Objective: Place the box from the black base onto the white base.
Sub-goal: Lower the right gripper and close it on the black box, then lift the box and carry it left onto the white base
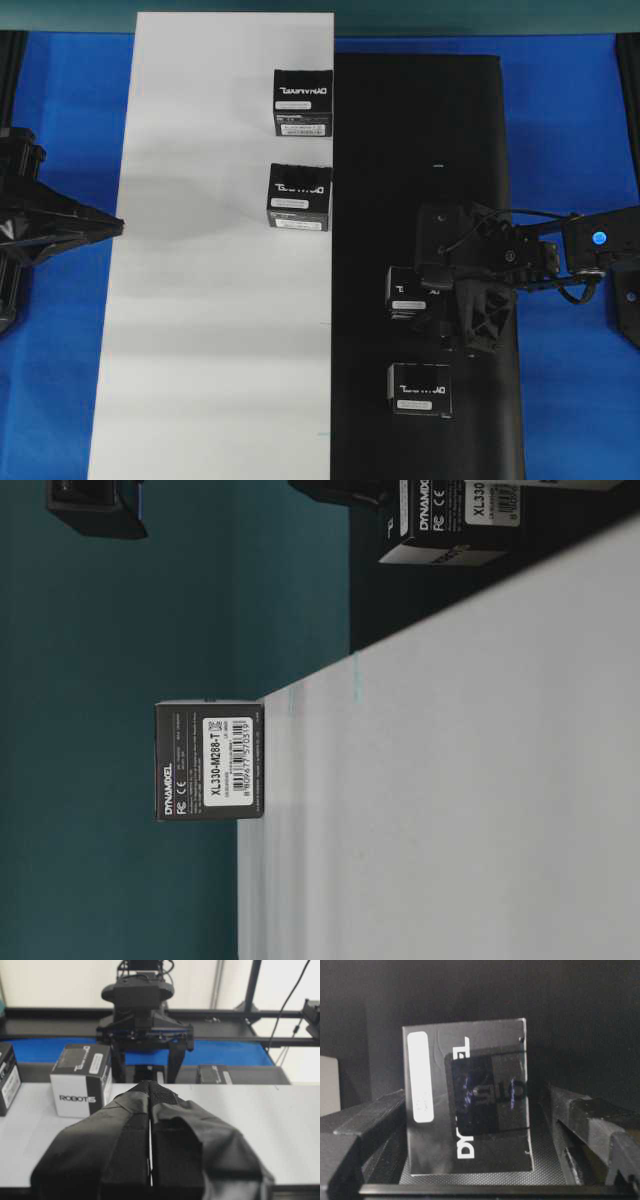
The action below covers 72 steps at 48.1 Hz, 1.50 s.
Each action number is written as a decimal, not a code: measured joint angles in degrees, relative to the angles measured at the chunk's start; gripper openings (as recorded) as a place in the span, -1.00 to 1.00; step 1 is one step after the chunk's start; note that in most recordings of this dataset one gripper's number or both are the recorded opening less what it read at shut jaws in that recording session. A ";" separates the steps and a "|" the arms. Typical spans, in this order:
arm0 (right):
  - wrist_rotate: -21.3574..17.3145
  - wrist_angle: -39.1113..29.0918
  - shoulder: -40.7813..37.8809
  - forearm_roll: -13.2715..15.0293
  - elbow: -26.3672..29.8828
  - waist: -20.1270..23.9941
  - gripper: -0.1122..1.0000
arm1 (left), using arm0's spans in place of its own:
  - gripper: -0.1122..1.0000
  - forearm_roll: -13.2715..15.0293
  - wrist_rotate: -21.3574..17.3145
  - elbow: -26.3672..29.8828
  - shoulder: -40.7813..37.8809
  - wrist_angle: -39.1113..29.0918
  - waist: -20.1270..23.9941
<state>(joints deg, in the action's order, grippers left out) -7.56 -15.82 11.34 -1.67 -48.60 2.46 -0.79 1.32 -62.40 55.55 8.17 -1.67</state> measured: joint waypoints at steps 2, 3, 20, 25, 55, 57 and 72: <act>0.00 0.00 0.09 0.09 -0.09 0.00 0.89 | -0.88 0.00 0.00 0.00 0.00 0.00 0.00; 0.00 -0.09 0.09 0.00 -0.18 0.00 0.86 | -0.88 0.09 0.00 -0.09 0.00 0.00 0.00; 0.00 0.44 2.02 -0.09 -2.20 0.09 0.31 | -0.88 0.00 0.00 0.00 0.00 0.00 0.00; 0.00 0.35 2.81 -0.09 -2.29 0.09 0.31 | -0.88 0.00 0.00 0.00 0.00 0.00 0.00; -2.99 -17.93 5.98 -1.93 15.64 3.08 0.28 | -0.88 0.00 0.00 0.00 0.09 0.00 0.00; -3.43 -18.19 5.54 -1.93 16.96 3.16 0.28 | -0.88 0.00 0.00 0.00 0.00 0.00 0.00; -3.60 -18.98 -0.18 -1.93 25.49 4.66 0.28 | -0.88 0.00 0.00 0.00 0.00 0.00 0.00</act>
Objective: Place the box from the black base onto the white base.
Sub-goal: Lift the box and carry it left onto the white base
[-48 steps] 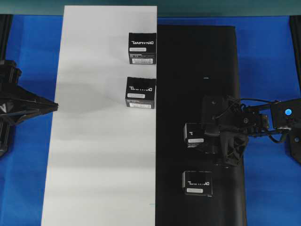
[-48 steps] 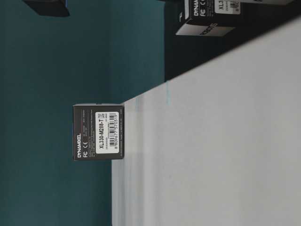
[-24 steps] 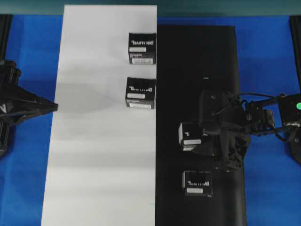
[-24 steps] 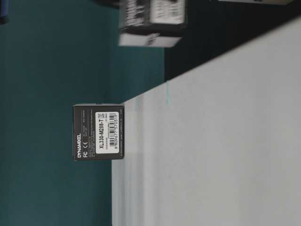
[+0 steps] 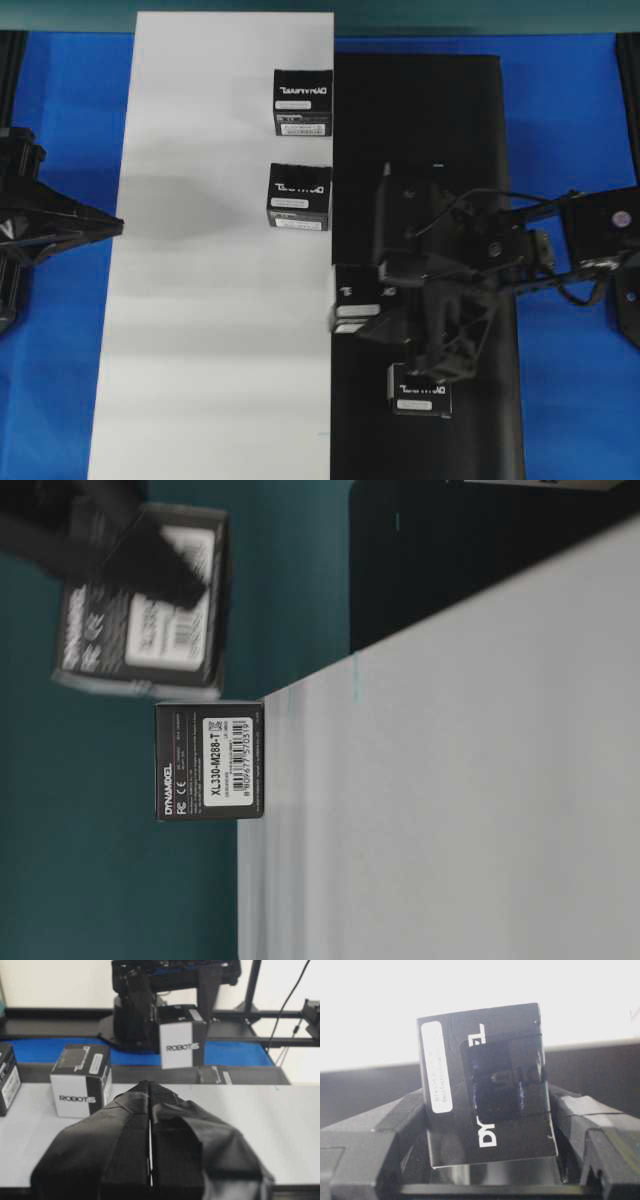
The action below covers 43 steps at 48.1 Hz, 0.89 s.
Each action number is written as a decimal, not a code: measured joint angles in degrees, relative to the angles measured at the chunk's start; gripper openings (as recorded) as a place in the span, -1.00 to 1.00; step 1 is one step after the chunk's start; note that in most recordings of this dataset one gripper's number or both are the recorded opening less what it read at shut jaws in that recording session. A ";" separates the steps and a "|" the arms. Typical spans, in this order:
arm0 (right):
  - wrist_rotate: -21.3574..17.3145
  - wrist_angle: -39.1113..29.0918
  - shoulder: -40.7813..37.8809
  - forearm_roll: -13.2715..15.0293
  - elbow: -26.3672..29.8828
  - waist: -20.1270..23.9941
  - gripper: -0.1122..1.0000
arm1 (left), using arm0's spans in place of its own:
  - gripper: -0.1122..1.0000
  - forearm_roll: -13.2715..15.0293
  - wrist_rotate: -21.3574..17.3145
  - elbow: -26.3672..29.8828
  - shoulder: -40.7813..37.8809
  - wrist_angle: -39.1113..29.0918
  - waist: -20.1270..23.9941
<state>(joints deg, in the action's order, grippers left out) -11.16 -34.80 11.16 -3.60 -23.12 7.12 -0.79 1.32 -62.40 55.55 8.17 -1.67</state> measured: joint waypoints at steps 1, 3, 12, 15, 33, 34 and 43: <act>0.00 -0.09 -0.44 0.00 0.53 0.00 0.28 | -0.88 0.00 0.00 -0.09 0.00 0.00 0.00; 0.00 -0.18 -1.32 0.09 1.67 0.00 0.28 | -0.88 0.00 0.00 0.00 0.00 0.00 0.00; 0.00 -2.02 -4.92 1.67 5.89 -0.09 0.28 | -0.88 0.00 0.00 0.00 0.00 0.00 0.00; 0.00 -2.64 -6.06 1.85 6.94 -0.09 0.28 | -0.88 0.00 0.00 0.00 0.09 0.00 0.00; 0.00 -3.08 -10.55 2.02 10.28 -1.41 0.28 | -0.88 0.00 0.00 0.00 0.26 0.00 -0.62; 0.00 -3.08 -10.63 2.02 10.37 -1.58 0.28 | -0.88 0.00 0.00 0.00 0.26 0.00 -0.62; 0.00 -3.08 -11.51 2.02 10.81 -2.55 0.28 | -0.88 0.00 0.00 0.00 0.26 -0.09 -0.70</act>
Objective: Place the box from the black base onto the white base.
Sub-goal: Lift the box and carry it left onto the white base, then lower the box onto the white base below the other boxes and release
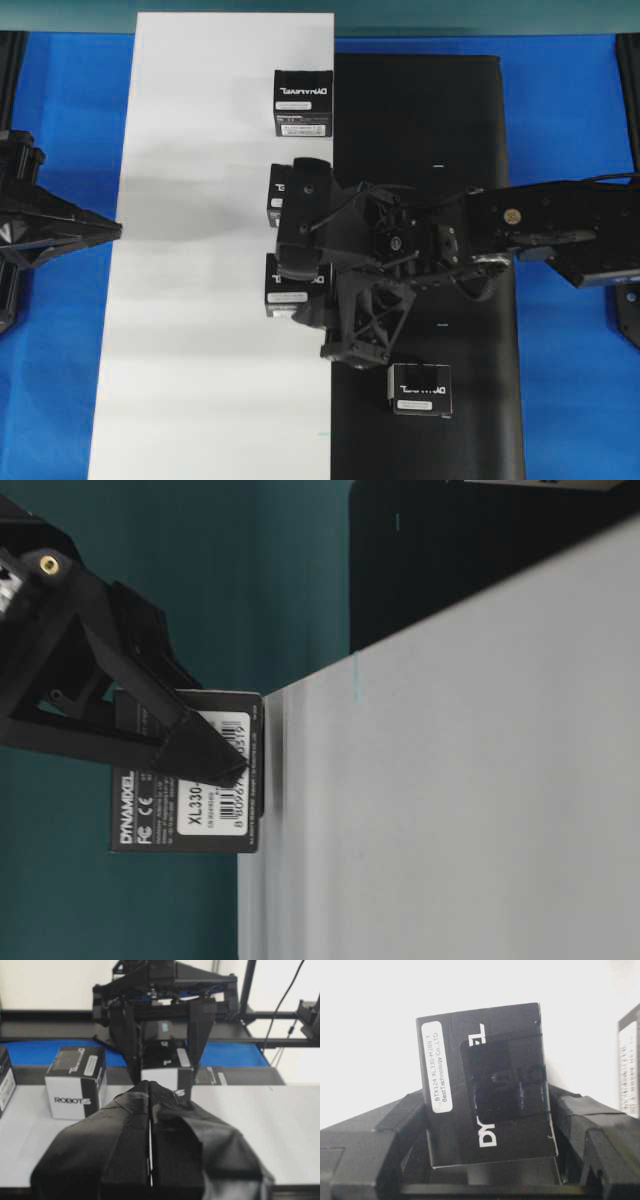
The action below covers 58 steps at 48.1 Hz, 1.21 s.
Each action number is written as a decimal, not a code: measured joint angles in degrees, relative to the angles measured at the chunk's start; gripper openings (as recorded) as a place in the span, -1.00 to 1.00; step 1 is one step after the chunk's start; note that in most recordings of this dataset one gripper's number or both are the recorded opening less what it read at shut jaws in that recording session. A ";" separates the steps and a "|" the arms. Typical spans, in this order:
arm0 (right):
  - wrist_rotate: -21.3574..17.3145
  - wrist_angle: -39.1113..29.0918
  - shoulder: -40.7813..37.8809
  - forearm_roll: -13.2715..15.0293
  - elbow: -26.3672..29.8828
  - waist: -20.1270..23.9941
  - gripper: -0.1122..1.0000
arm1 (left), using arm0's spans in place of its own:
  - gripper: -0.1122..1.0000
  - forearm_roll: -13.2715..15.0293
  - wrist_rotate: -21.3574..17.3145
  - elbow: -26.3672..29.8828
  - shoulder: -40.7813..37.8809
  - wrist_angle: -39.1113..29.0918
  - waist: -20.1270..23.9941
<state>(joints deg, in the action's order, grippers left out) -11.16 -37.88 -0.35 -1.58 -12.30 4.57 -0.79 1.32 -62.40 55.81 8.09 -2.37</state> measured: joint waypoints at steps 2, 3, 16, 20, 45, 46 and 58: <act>0.00 0.00 -0.26 0.09 0.09 -0.09 0.28 | -0.88 0.00 0.00 0.00 0.09 -0.18 0.00; 0.00 0.00 -0.35 0.00 0.09 -0.09 0.28 | -0.88 0.00 0.00 0.00 0.09 -0.26 0.00; -0.18 -0.18 -0.88 0.09 0.26 0.44 0.28 | -0.88 0.00 0.00 0.00 0.62 -2.37 -0.09; -0.18 -0.44 -0.79 0.00 0.26 0.53 0.28 | -0.88 0.00 0.00 0.00 0.97 -2.37 -0.09; -0.88 -1.41 -1.14 0.09 0.53 0.53 0.61 | -0.88 0.00 0.00 0.00 1.23 -2.46 -0.09; -0.88 -1.41 -1.14 0.09 0.44 0.53 0.69 | -0.88 0.00 0.00 0.00 1.23 -2.46 -0.09; -0.88 0.26 -1.23 0.62 0.09 0.70 1.00 | -0.88 0.00 0.00 0.09 1.14 -2.46 -0.09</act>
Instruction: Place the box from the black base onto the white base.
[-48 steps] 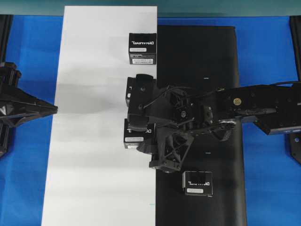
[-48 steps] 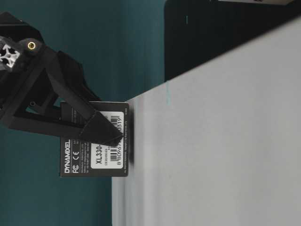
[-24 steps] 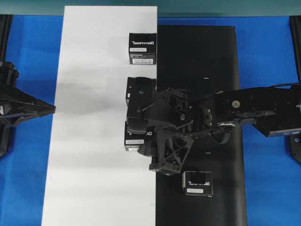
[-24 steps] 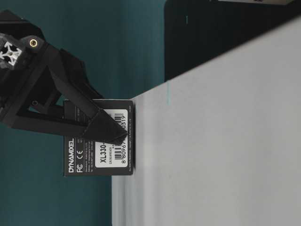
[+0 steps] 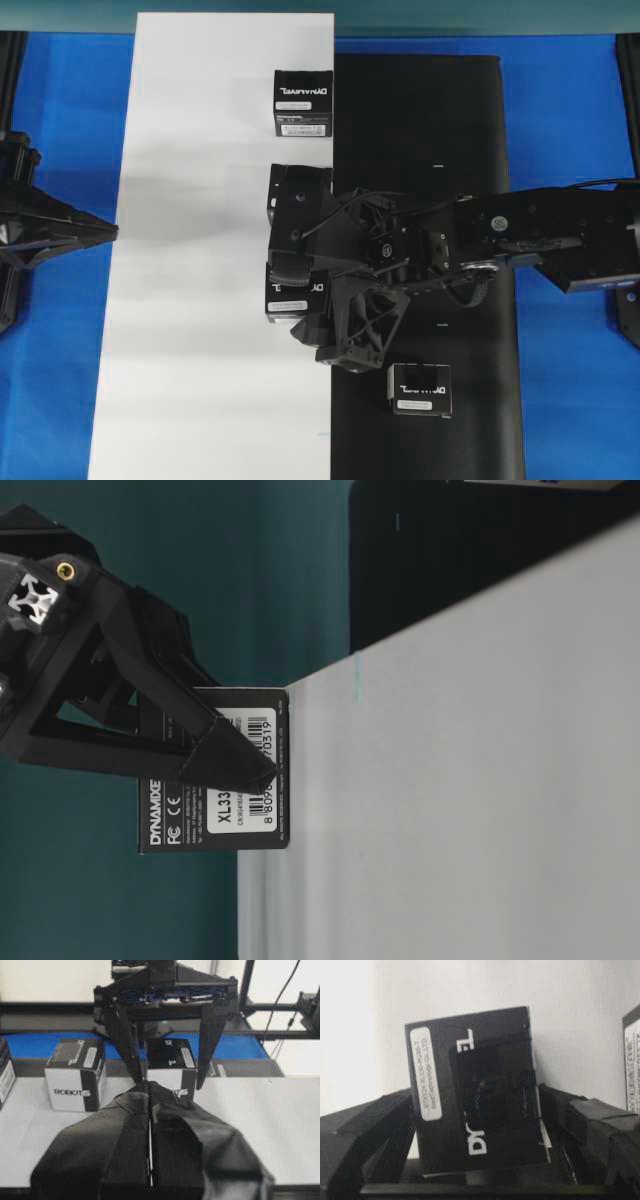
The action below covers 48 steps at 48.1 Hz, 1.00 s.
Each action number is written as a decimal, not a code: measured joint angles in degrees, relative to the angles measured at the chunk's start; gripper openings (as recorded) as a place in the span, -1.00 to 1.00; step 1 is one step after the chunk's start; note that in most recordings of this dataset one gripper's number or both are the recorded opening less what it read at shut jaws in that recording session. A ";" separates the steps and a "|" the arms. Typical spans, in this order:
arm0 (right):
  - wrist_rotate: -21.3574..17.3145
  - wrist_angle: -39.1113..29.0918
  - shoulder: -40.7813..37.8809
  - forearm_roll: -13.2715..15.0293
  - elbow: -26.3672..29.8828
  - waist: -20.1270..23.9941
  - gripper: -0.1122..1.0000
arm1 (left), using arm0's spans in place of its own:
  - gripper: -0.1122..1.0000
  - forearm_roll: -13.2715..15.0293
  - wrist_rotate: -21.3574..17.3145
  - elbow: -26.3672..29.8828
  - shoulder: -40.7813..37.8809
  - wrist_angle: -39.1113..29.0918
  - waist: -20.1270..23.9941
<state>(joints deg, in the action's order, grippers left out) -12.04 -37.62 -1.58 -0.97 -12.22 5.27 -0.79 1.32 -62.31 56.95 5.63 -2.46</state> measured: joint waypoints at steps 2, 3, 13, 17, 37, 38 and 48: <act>0.00 0.18 -0.09 0.00 -0.09 0.00 1.00 | -0.88 0.00 0.00 -0.09 0.00 0.00 0.00; 0.00 0.18 0.00 0.00 -0.18 0.00 1.00 | -0.88 0.00 0.00 -0.09 0.00 0.00 0.00; -0.09 -0.26 0.97 0.00 -1.14 0.09 1.00 | -0.88 0.00 0.00 0.00 0.09 -0.26 0.00; 0.00 -0.62 2.20 0.09 -2.46 0.18 1.00 | -0.88 0.00 0.00 0.00 0.09 -0.44 -0.09; -4.04 -0.88 16.96 0.09 -14.24 2.02 1.00 | -0.88 0.00 0.00 0.00 0.62 -0.44 -0.09; -4.13 -0.88 17.84 0.09 -14.85 2.37 1.00 | -0.88 0.00 0.00 0.00 0.62 -0.44 -0.09; -7.03 -0.97 25.05 0.09 -19.78 6.59 1.00 | -0.88 0.00 0.09 0.09 0.88 -0.44 -0.09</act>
<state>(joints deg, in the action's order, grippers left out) -19.07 -38.58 23.47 -0.88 -31.99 11.87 -0.79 1.41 -62.23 57.83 5.19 -2.55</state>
